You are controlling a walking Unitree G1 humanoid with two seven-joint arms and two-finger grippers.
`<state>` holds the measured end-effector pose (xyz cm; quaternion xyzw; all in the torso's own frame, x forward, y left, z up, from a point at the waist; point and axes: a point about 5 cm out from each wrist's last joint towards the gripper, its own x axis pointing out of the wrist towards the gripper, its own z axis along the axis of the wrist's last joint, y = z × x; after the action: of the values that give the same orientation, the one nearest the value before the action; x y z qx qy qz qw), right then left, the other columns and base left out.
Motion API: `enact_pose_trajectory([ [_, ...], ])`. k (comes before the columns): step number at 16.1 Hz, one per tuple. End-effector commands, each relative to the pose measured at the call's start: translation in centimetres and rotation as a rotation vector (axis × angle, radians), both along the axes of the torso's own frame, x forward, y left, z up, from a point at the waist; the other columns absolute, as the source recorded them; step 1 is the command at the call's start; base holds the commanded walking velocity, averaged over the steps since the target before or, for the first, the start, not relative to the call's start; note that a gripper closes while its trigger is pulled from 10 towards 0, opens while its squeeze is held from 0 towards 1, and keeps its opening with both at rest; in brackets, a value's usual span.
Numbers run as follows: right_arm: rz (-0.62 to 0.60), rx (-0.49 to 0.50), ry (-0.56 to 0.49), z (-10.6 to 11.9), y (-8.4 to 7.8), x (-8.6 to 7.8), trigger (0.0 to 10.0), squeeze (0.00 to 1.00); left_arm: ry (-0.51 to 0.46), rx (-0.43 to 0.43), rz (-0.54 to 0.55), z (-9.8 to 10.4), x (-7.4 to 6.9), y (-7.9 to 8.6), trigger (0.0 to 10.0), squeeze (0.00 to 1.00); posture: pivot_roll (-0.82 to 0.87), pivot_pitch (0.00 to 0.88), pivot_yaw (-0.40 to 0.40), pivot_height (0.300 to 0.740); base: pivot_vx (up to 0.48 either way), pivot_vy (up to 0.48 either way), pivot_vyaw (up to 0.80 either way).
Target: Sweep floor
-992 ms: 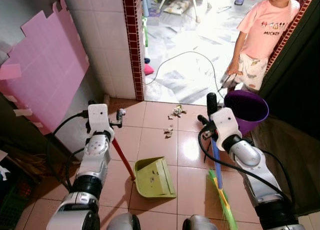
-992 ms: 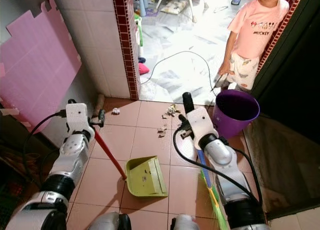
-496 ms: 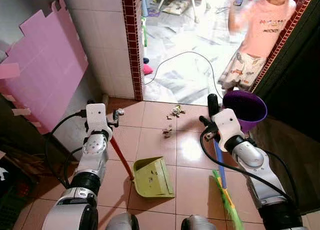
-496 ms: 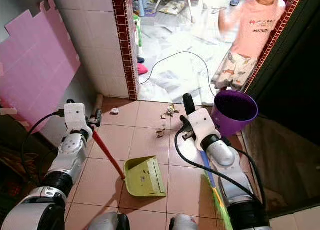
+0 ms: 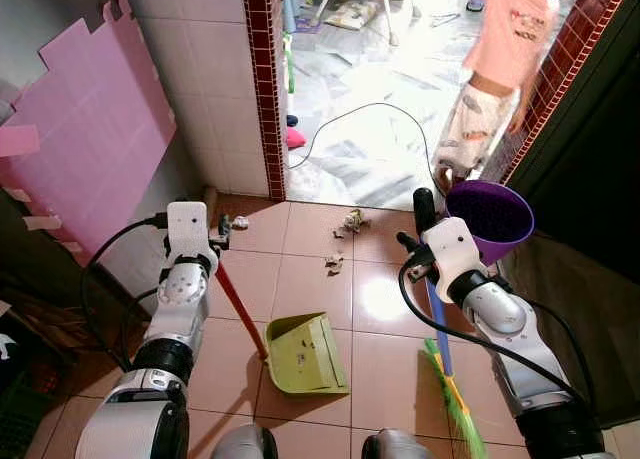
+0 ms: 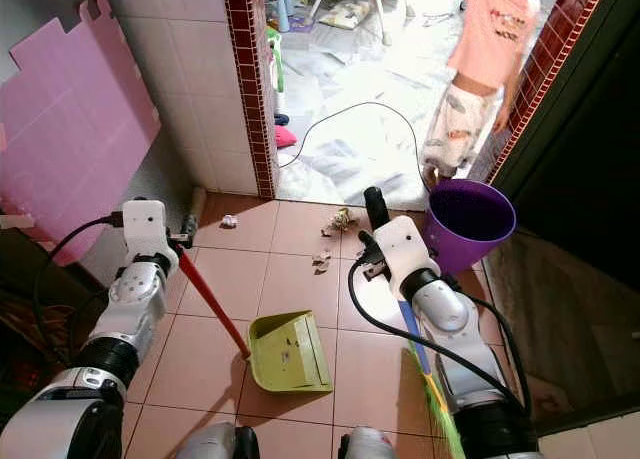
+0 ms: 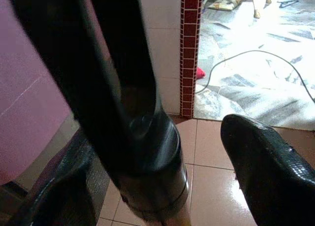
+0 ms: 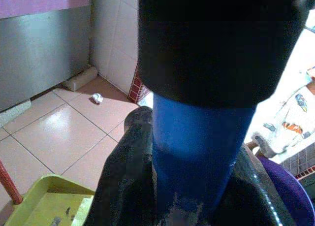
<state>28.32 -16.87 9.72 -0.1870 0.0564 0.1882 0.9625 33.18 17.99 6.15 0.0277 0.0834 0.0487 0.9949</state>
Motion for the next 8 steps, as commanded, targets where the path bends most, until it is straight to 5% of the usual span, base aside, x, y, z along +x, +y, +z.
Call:
enact_pose_trajectory([
  [1, 0.014, -0.021, -0.04, 0.86, 0.11, 0.16, 10.0, 0.0, -0.009, -0.001, -0.004, 0.35, 0.31, 0.14, 10.0, 0.0, -0.18, 0.011, 0.003, 0.74, 0.0, 0.0, 0.0],
  [2, 0.014, -0.021, -0.041, 0.87, 0.12, 0.19, 10.0, 0.0, -0.01, -0.002, -0.004, 0.35, 0.31, 0.15, 10.0, 0.0, -0.18, 0.011, 0.003, 0.74, 0.0, 0.0, 0.0],
  [4, 0.018, -0.022, -0.045, 0.97, 0.25, 0.34, 10.0, 0.0, -0.008, -0.017, -0.003, 0.3, 0.32, 0.14, 0.2, 0.0, -0.18, 0.007, 0.002, 0.74, 0.0, 0.0, 0.0],
  [5, 0.019, -0.022, -0.046, 0.99, 0.28, 0.42, 10.0, 0.0, -0.006, -0.019, -0.003, 0.28, 0.34, 0.15, 0.0, 0.0, -0.18, 0.005, 0.003, 0.74, 0.0, 0.0, 0.0],
  [6, 0.019, -0.023, -0.047, 1.0, 0.27, 0.46, 10.0, 0.0, -0.004, -0.02, -0.003, 0.24, 0.32, 0.13, 0.8, 0.0, -0.18, 0.005, 0.003, 0.74, 0.0, 0.0, 0.0],
  [7, 0.019, -0.025, -0.047, 1.02, 0.24, 0.51, 10.0, 0.0, 0.005, -0.021, -0.003, 0.08, 0.26, 0.01, 7.9, 0.0, -0.18, 0.003, 0.003, 0.74, 0.0, 0.0, 0.0],
  [8, 0.019, -0.026, -0.047, 1.03, 0.22, 0.55, 10.0, 0.0, 0.01, -0.017, 0.0, -0.02, 0.21, -0.07, 10.0, 0.0, -0.18, 0.001, 0.003, 0.74, 0.0, 0.0, 0.0],
])
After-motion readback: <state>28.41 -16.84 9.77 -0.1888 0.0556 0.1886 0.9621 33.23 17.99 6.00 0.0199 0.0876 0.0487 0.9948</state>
